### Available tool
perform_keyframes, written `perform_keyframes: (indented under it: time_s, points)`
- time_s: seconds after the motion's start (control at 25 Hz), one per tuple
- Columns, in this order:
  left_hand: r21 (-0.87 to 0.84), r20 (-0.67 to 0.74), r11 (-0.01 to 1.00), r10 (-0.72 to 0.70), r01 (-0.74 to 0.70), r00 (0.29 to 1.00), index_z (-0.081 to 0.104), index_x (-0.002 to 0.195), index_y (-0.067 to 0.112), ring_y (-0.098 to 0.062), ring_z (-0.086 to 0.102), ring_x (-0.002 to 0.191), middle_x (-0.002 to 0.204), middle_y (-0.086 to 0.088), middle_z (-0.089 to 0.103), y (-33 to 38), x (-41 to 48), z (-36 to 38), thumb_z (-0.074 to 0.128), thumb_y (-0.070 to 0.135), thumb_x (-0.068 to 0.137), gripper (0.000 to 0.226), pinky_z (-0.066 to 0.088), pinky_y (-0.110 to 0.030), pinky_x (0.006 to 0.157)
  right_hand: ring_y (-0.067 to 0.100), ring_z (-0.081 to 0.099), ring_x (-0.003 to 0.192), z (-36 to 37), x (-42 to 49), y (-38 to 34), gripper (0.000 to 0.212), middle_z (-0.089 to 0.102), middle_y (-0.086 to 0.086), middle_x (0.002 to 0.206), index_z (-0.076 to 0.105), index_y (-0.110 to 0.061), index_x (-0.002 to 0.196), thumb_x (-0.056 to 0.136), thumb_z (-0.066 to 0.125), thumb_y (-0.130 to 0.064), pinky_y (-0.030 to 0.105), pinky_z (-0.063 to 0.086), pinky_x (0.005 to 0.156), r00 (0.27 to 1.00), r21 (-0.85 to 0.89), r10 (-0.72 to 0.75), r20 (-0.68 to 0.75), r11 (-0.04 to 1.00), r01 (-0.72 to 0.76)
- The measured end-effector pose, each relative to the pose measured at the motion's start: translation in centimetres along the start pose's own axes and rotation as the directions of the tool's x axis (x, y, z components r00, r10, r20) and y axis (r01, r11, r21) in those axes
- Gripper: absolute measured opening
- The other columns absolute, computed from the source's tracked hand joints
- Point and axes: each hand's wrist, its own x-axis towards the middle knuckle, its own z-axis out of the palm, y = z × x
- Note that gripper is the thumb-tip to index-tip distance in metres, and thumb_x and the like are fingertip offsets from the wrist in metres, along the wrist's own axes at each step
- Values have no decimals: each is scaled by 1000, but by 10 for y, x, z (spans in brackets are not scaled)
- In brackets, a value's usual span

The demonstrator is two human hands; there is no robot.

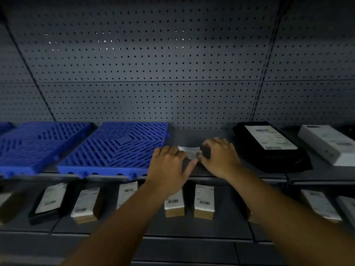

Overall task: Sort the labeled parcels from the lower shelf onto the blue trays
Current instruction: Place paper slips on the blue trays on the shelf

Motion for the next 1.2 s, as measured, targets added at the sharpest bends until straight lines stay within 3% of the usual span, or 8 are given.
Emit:
perform_keyframes:
  time_s: [0.24, 0.56, 0.72, 0.8, 0.84, 0.92, 1.04, 1.2]
  points:
    - [-33, -24, 999, -8, 7, 1000, 72, 116, 27, -21, 60, 114, 116, 3, 71, -4, 13, 8, 20, 66, 97, 68, 38, -38, 104, 29, 37, 135, 18, 29, -1, 71, 46, 8, 144, 50, -21, 145, 89, 57, -63, 42, 31, 110, 971, -78, 79, 227, 995, -63]
    - [-75, -70, 997, -25, 20, 997, 72, 117, 26, -21, 60, 114, 116, 3, 70, -16, 17, 16, 36, 61, 100, 53, 38, -39, 104, 20, 52, 113, 27, 40, 5, 25, 62, -2, 110, 68, -25, 101, 88, 75, -44, 37, 42, 97, 981, 179, 33, 194, 981, -69]
    - [-276, -119, 961, -59, 24, 991, 71, 118, 24, -18, 63, 110, 115, 3, 71, -32, 20, 11, 52, 55, 98, 41, 45, -39, 101, 17, 67, 81, 16, 33, 5, 16, 70, -4, 83, 74, -13, 88, 85, 83, -26, 23, 51, 67, 990, 456, 66, 121, 882, -114]
    - [-572, -89, 813, -194, 110, 977, 63, 130, 24, -9, 65, 106, 117, 8, 69, -47, 25, 3, 61, 56, 93, 48, 53, -28, 90, 18, 70, 76, -5, 32, 7, 18, 75, 1, 81, 76, -11, 84, 82, 87, -25, 28, 56, 71, 996, 603, 67, 63, 793, -92]
    - [-727, -4, 667, -241, 163, 971, 54, 139, 27, -1, 66, 104, 121, 12, 66, -51, 28, -3, 64, 58, 90, 59, 53, -17, 82, 18, 71, 77, -18, 31, 8, 18, 77, 2, 82, 76, -12, 83, 80, 87, -26, 29, 57, 74, 998, 668, 45, 48, 742, -66]
    - [-888, 92, 426, -199, 171, 976, 39, 149, 37, 4, 66, 103, 126, 19, 62, -51, 29, -11, 66, 58, 85, 73, 52, -10, 76, 19, 73, 77, -43, 25, 8, 19, 79, 3, 84, 77, -15, 83, 79, 88, -29, 28, 57, 76, 999, 762, -25, 35, 648, -10]
    - [-929, -12, 368, -137, 40, 990, 47, 145, 40, -15, 71, 107, 122, 13, 66, -42, 25, -11, 66, 48, 91, 58, 58, -28, 86, 19, 72, 74, -60, 12, 1, 18, 78, 6, 84, 77, -12, 85, 79, 88, -25, 26, 58, 73, 995, 798, -94, 18, 601, 42]
    - [-961, -50, 277, -87, -24, 995, 58, 140, 30, -23, 73, 101, 116, -1, 70, -35, 14, -12, 66, 24, 98, 42, 64, -35, 75, 17, 70, 62, -58, -2, -5, 14, 78, 7, 80, 75, -8, 86, 83, 85, -18, 24, 57, 62, 988, 828, -147, 44, 559, 47]
